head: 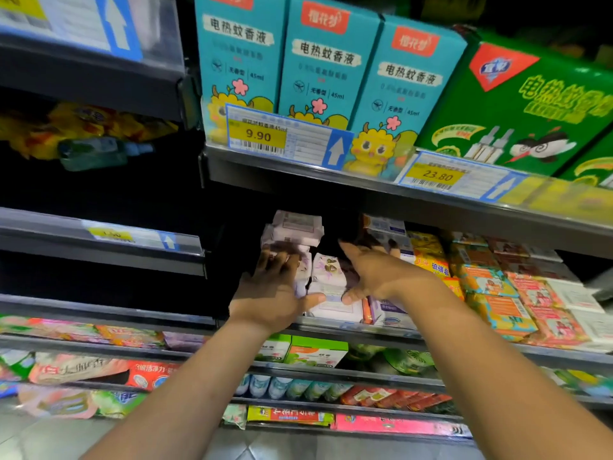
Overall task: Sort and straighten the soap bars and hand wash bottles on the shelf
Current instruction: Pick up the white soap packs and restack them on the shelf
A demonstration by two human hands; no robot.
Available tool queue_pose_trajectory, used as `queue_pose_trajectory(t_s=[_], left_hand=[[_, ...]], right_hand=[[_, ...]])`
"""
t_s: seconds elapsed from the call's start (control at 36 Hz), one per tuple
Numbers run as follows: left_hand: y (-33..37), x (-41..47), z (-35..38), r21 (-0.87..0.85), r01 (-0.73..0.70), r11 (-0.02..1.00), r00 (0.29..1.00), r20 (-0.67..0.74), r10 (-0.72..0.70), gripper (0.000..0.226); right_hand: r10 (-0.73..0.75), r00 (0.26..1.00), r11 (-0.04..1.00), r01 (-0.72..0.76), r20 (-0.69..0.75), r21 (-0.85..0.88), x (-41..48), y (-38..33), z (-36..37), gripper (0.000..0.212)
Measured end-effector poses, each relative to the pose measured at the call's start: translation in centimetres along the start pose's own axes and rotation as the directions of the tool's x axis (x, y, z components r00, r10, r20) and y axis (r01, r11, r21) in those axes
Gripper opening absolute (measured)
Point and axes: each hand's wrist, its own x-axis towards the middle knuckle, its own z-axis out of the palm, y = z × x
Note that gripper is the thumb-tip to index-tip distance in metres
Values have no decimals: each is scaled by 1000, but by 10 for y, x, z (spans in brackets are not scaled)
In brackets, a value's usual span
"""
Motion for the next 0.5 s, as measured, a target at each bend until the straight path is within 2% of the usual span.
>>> queue_pose_trajectory(t_s=[0.14,0.19,0.31,0.36,0.44,0.5], left_hand=[[4,-5,-9,-150,14,989,998,62,-5,90],[6,-6,-13,-137,15,991,997,75,-5,86],[5,-4,-7,-97,39,995,992,127,-26,96],[4,-3,-6,-86,53,995,985,169,-38,102],[4,-3,-8,-45,14,999,994,111,-9,96],[4,-4,-9,-32,-3,999,997,71,5,100]], right_hand=[[-21,996,999,18,90,41,16,-8,-4,120],[-16,994,1000,13,110,25,21,-11,-8,119],[7,987,1000,-7,164,1,29,-17,-14,104],[4,987,999,2,161,-39,32,-20,-15,106],[-36,990,999,40,139,-28,31,-20,-17,118],[-50,991,999,49,120,11,29,-18,-16,114]])
